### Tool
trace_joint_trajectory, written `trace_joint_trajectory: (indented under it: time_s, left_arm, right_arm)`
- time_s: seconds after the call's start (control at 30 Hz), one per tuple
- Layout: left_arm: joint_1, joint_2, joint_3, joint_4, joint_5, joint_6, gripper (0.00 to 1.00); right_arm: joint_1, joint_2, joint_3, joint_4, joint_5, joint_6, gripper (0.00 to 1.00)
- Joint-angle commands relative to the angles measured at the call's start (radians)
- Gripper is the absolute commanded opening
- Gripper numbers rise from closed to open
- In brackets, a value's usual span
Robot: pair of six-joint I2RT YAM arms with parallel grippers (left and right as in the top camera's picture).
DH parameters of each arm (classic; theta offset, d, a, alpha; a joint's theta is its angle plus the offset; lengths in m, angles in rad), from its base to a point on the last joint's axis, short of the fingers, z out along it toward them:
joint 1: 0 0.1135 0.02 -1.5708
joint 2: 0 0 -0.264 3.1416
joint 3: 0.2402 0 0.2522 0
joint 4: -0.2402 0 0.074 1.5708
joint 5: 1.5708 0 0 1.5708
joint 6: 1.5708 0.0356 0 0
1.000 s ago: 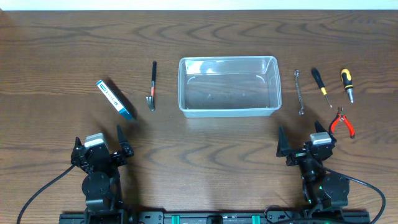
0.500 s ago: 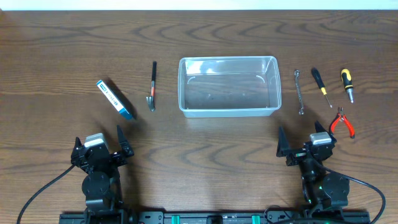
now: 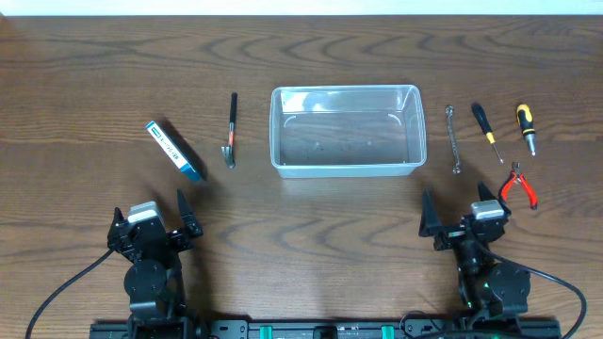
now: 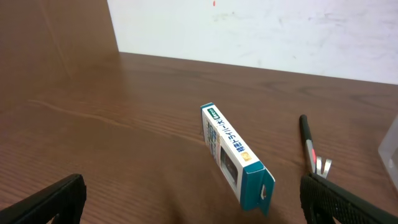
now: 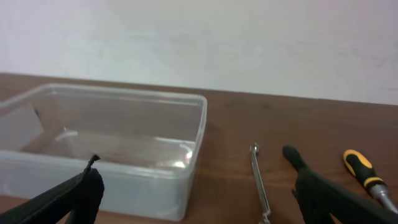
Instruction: Pack container
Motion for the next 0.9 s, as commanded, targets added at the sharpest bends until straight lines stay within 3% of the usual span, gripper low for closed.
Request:
trace_joint_trajectory:
  time_s: [0.0,0.2,0.33,0.47,0.6,0.87]
  left_arm:
    - [-0.004,-0.007,-0.031,-0.005,0.005,0.013,0.98]
    - [-0.004,-0.007,-0.031,-0.005,0.005,0.013,0.98]
    - [-0.004,-0.007,-0.031,-0.005,0.005,0.013,0.98]
    - [-0.004,-0.007,-0.031,-0.005,0.005,0.013,0.98]
    - [-0.004,-0.007,-0.031,-0.005,0.005,0.013,0.98]
    - [-0.004,-0.007,-0.031,-0.005,0.005,0.013,0.98]
  right_arm:
    - [-0.006,-0.009,-0.002,0.008,-0.009,0.071,0.99]
    - [-0.006,0.024,0.056,0.015,0.016,0.070,0.99]
    - [-0.007,0.161,0.240,-0.009,0.080,0.047,0.99]
    - [-0.021,0.421,0.521,-0.045,0.100,0.008,0.99]
    - [-0.034,0.709,0.883,-0.270,0.077,0.006,0.99]
    - [-0.107,1.302,1.596,-0.882,0.078,-0.134,0.99]
